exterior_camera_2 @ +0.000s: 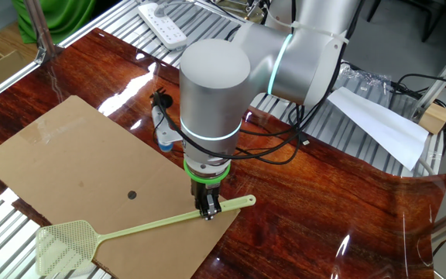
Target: Swat with a flyswatter
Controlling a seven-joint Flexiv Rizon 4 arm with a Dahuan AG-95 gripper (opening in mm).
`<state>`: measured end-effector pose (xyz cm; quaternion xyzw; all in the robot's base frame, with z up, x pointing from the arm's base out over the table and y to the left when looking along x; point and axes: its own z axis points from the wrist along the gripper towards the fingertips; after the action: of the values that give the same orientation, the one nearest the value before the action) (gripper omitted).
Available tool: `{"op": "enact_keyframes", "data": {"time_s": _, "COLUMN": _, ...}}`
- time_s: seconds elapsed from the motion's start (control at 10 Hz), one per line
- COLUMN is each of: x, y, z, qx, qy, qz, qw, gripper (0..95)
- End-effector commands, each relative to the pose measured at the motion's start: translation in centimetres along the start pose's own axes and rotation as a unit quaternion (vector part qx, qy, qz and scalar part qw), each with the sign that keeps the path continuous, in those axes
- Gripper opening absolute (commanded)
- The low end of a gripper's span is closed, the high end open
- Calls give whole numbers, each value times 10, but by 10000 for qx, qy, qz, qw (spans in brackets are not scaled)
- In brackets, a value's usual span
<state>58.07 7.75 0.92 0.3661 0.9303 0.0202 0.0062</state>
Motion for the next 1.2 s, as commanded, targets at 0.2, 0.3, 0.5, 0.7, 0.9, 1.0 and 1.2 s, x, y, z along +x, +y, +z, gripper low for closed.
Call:
{"op": "enact_keyframes", "data": {"time_s": 0.2, "x": 1, "y": 0, "z": 1, "qx": -82, "qy": -96, "qz": -43, "qw": 9999, "gripper": 0}}
{"op": "enact_keyframes", "data": {"time_s": 0.3, "x": 1, "y": 0, "z": 1, "qx": -104, "qy": -126, "qz": -59, "qw": 9998, "gripper": 0}}
{"op": "enact_keyframes", "data": {"time_s": 0.5, "x": 0, "y": 0, "z": 0, "qx": -127, "qy": -182, "qz": -93, "qw": 9997, "gripper": 0}}
{"op": "enact_keyframes", "data": {"time_s": 0.7, "x": 0, "y": 0, "z": 0, "qx": -70, "qy": -278, "qz": -133, "qw": 9995, "gripper": 0}}
{"op": "enact_keyframes", "data": {"time_s": 0.9, "x": -1, "y": -1, "z": -4, "qx": -67, "qy": -289, "qz": -166, "qw": 9994, "gripper": 0}}
{"op": "enact_keyframes", "data": {"time_s": 1.0, "x": -2, "y": 0, "z": -6, "qx": -63, "qy": -314, "qz": -144, "qw": 9994, "gripper": 0}}
{"op": "enact_keyframes", "data": {"time_s": 1.2, "x": -2, "y": 0, "z": -6, "qx": -39, "qy": -339, "qz": -140, "qw": 9993, "gripper": 0}}
